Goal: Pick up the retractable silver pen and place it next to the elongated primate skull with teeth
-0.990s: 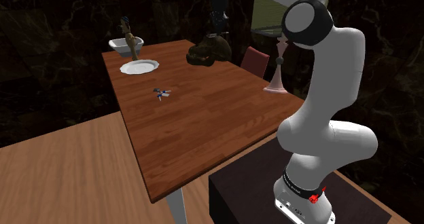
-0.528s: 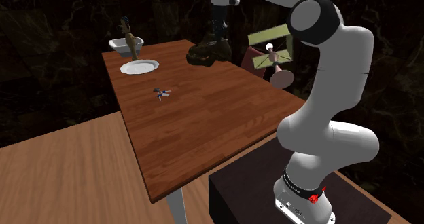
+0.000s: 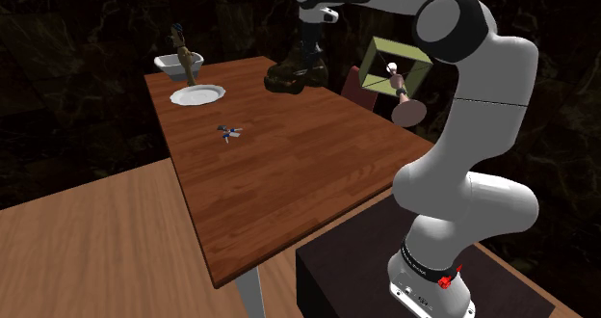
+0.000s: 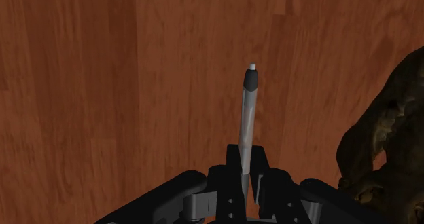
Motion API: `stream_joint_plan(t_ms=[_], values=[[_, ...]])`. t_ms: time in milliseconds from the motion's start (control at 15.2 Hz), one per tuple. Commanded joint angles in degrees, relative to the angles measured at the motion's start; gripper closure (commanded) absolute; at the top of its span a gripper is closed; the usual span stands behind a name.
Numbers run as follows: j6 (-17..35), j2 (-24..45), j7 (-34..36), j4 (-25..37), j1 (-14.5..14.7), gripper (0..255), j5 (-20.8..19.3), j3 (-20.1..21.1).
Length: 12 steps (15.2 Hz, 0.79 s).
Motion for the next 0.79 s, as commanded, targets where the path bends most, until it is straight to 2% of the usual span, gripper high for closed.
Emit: stream_joint_plan(t_ms=[0, 726], values=[[1.8, -0.4, 0.0, -2.2, -0.7, 255, 0.3, 0.1], [10.5, -0.8, 0.5, -11.3, -2.7, 255, 0.2, -0.1]])
